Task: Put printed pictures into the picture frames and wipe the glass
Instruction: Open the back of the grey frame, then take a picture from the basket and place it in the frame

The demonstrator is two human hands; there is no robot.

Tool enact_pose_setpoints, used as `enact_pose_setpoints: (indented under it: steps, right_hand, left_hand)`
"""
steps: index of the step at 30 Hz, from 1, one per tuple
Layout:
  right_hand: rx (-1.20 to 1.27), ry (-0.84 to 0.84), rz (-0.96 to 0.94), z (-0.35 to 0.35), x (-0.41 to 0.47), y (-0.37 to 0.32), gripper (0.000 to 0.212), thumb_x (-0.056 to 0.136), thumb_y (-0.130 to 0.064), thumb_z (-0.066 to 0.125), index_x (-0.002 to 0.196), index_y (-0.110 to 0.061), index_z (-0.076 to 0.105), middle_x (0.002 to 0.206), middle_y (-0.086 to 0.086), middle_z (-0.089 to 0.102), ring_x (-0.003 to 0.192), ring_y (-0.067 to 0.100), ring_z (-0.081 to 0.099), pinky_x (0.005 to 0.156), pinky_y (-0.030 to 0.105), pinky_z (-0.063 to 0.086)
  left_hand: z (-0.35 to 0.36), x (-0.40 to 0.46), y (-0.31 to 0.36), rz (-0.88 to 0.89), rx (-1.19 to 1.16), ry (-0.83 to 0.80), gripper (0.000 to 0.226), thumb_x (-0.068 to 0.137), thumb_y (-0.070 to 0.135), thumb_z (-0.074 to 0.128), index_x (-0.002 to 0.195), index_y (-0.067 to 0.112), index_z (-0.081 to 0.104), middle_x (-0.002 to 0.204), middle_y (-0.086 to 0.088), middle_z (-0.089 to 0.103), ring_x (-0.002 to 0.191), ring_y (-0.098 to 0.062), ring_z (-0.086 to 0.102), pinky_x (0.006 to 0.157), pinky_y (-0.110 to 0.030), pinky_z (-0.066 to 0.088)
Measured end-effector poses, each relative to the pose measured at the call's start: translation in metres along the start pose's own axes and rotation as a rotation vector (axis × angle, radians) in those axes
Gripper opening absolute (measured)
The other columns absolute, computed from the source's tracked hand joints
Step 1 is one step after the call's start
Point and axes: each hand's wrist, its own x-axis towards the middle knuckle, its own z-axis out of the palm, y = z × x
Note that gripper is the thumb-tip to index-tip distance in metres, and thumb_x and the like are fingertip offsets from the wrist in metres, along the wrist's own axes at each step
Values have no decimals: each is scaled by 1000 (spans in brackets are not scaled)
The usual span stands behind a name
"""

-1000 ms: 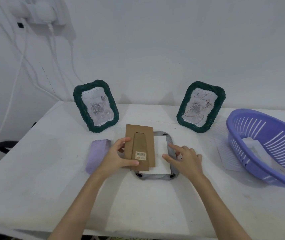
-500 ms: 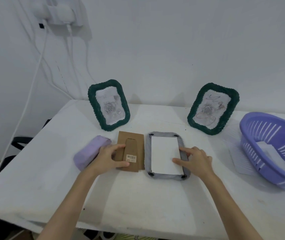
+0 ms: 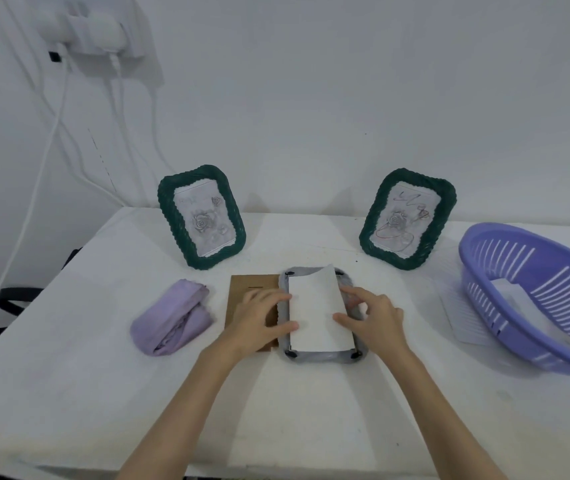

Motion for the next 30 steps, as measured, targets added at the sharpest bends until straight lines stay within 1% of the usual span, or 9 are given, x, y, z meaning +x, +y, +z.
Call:
enact_pose_setpoints:
  steps: [5,8,10,13,18,21,24,27,30]
  right_hand:
    - [79,61,-79,1,4,3,48,86,-18,62,126,-42,49,76,-15,52,71,11,46,87,40,38]
    - [322,166,-104,-18,8,5,40,86,-11,62,118,-35,58,78,-15,51,62,5,40,78,20,39]
    - [461,207,-120,-36,10,5,40,85,-5,62,119,-26,59,77,-12,51,61,1,39,67,8,37]
    - [504,209,-125,-60,10,8,41,85,-4,62,117,-29,56,77,-11,52,61,-2,38,66,8,37]
    - [295,217,-95,-104,10,28,44,85,-13,64,124,-30,54,86,-16,56,76,6,49,72,11,38]
    - [-160,270,-43,-139,3,49,41,87,-31,61,125,-41,50,108,-4,59,102,24,48,88,35,37]
    - [-546,114,125,-169,-10,69,43,87,-48,53,129,-45,46,134,-4,48,120,24,38,100,42,29]
    - [-528,-18,159,-180,-14,85,43,89,-51,48,131,-45,43,131,-8,54,122,21,40,105,43,26]
    - [-447,6,91,-184,-13,89,43,89,-47,52,131,-41,46,120,-12,62,111,13,48,102,37,29]
  left_hand:
    - [9,3,7,52,-67,146,56,77,51,63,129,34,48,138,13,28,135,-15,17,113,-37,18]
    - [9,9,25,44,-348,248,53,77,39,71,125,41,47,146,4,31,137,-13,21,110,-32,21]
    - [11,15,46,13,-642,151,55,75,30,74,122,44,47,139,6,42,128,-11,38,104,-26,35]
    - [24,29,77,-11,-899,48,59,77,7,71,127,29,48,127,2,50,94,-2,62,76,-15,51]
    - [47,51,118,17,-983,7,59,75,-13,65,126,12,49,101,0,60,64,6,63,59,-11,50]
    - [62,65,131,49,-960,-44,62,73,-12,68,126,15,51,104,3,62,61,3,61,60,-14,51]
    - [81,79,141,48,-893,-67,66,71,-11,71,128,15,53,108,11,61,60,4,58,63,-13,52]
    - [100,90,152,48,-848,-96,68,70,-14,70,129,12,50,112,6,57,53,7,56,57,-10,48]
    - [114,100,150,36,-812,-108,71,68,-12,72,129,14,49,119,1,54,53,4,56,58,-12,48]
